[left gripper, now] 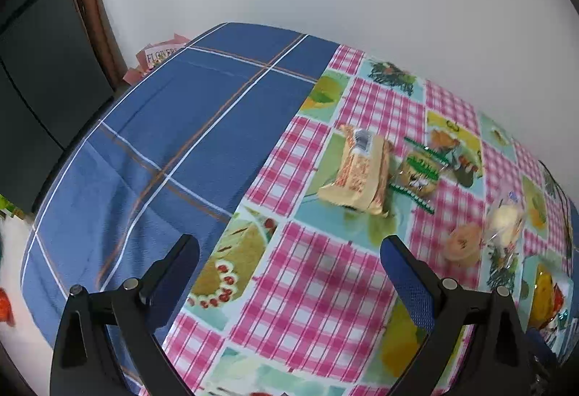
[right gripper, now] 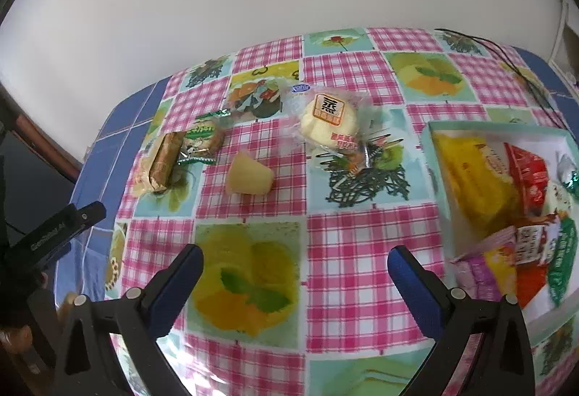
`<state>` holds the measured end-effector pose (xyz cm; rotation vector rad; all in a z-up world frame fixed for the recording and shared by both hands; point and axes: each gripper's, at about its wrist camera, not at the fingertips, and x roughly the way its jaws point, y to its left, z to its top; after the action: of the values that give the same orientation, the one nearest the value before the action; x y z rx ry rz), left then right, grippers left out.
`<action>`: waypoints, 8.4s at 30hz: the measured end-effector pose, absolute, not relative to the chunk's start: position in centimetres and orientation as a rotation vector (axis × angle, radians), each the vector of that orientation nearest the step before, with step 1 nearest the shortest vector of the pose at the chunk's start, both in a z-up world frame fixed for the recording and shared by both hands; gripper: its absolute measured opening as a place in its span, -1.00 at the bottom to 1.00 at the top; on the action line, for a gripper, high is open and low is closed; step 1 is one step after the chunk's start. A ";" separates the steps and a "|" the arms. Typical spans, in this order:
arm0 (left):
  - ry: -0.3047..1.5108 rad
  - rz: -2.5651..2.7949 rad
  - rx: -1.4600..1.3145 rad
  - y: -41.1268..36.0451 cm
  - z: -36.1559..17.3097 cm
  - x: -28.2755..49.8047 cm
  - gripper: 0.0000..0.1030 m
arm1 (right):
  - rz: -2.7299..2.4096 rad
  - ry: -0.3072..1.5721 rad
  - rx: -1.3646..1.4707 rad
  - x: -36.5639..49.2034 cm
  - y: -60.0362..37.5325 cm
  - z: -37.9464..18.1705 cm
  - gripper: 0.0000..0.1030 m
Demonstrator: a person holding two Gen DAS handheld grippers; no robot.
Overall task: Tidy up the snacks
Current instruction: 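Move right tool toward yellow pudding cup while left tool approaches cream wafer packet, then grasp yellow pudding cup with right tool while left tool grasps cream wafer packet, then lift and carry pudding cup to tray while left tool carries wafer packet, then release pudding cup into tray with right tool while left tool releases wafer packet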
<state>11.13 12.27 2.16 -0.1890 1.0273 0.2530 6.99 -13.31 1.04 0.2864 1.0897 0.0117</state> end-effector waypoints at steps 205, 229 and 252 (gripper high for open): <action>1.064 -0.103 0.019 -12.3 6.1 7.4 -0.30 | -0.190 1.090 0.307 4.4 -29.7 6.4 -0.23; 1.107 -0.398 0.314 -28.2 4.0 0.7 -0.29 | -0.430 1.159 0.527 -0.8 -44.8 2.7 -0.22; 1.150 -0.405 0.241 -27.1 4.2 1.8 0.02 | -0.437 1.181 0.490 -0.7 -43.9 3.4 -0.09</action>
<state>1.75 -27.07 4.24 0.2410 1.1502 -0.4050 -0.66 -43.89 3.42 0.4895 1.1811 -0.4370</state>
